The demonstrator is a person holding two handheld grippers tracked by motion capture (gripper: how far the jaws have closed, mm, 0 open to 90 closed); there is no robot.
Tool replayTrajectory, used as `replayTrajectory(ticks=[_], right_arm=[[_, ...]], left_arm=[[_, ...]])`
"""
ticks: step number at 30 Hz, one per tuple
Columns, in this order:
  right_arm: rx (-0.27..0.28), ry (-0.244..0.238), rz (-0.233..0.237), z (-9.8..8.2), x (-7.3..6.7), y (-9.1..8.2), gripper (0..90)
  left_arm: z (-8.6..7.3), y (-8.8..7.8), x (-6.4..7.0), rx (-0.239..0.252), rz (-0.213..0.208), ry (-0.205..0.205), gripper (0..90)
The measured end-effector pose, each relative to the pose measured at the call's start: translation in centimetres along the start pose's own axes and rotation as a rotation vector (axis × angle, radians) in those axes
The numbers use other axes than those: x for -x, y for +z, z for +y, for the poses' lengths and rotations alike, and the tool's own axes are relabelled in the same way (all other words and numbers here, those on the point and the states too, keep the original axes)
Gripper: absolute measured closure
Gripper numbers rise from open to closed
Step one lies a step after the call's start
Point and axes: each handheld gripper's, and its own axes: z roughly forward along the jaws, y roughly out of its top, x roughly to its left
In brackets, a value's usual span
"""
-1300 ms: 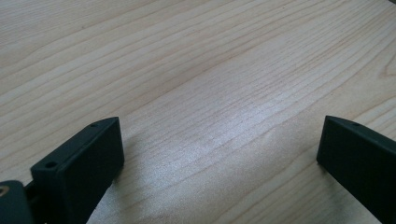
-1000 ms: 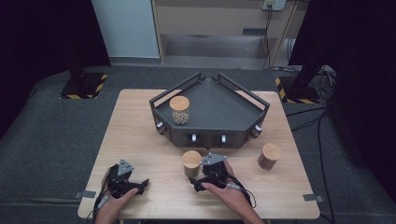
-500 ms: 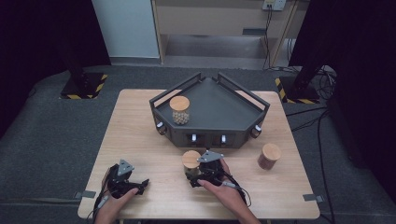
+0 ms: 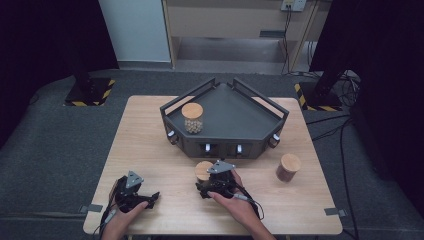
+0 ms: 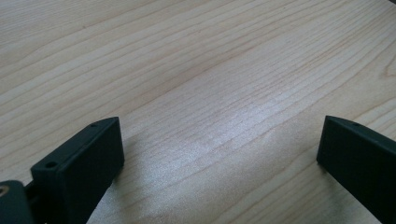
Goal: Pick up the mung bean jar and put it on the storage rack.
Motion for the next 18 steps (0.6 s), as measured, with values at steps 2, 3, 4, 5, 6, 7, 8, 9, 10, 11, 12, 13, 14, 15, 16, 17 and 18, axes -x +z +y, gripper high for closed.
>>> replayTrajectory(ticks=[2,3,4,5,6,7,8,9,10,11,12,13,14,15,16,17,18], right_arm=[[0.000,-0.002,0.000,0.18,0.03,0.07,19.3],[0.000,-0.004,0.000,0.26,0.01,0.10,21.0],[-0.001,-0.005,0.001,0.35,0.01,0.12,22.3],[-0.003,-0.006,-0.002,0.46,-0.06,0.15,23.0],[-0.003,-0.006,-0.002,0.46,-0.06,0.15,23.0],[-0.006,-0.009,-0.008,0.61,-0.18,0.16,24.0],[-0.008,-0.012,-0.012,0.68,-0.26,0.17,24.4],[-0.008,-0.010,-0.012,0.70,-0.25,0.17,24.4],[-0.006,-0.011,-0.014,0.65,-0.32,0.16,24.6],[-0.005,-0.012,-0.019,0.61,-0.44,0.15,24.7],[-0.005,-0.015,-0.023,0.61,-0.55,0.13,24.9],[-0.005,-0.018,-0.026,0.64,-0.63,0.11,25.0],[-0.006,-0.026,-0.028,0.69,-0.70,0.09,25.2],[-0.008,-0.030,-0.030,0.76,-0.75,0.06,25.3],[-0.009,-0.036,-0.032,0.83,-0.78,0.03,25.3],[-0.013,-0.037,-0.030,0.93,-0.75,0.01,25.3],[-0.014,-0.038,-0.026,0.97,-0.70,-0.01,25.3]], left_arm=[[0.00,0.00,0.00,0.000,0.000,0.000,0.0],[0.00,0.00,0.00,0.000,0.000,0.000,0.0],[0.00,0.00,0.00,0.000,0.000,0.000,0.0],[0.00,0.00,0.01,0.000,0.000,0.000,0.0],[0.00,0.00,0.01,0.000,0.000,0.000,0.0],[0.00,0.00,0.01,0.000,0.001,0.000,0.0],[0.00,0.00,0.02,0.000,0.001,0.000,0.0],[0.00,-0.01,0.02,0.000,0.001,-0.001,0.0],[0.00,-0.01,0.02,0.000,0.001,0.000,0.0],[0.00,0.00,0.02,0.000,0.001,-0.001,0.0],[0.00,0.00,0.02,0.000,0.001,-0.001,0.0],[0.00,0.00,0.02,0.000,0.001,-0.001,0.0],[-0.01,0.00,0.03,0.000,0.001,-0.001,0.0],[-0.01,-0.01,0.03,0.000,0.001,-0.001,0.0],[-0.01,-0.01,0.04,0.000,0.002,-0.001,0.0],[-0.01,-0.01,0.05,0.000,0.002,-0.002,0.0],[-0.01,-0.01,0.06,0.000,0.002,-0.002,0.0]])
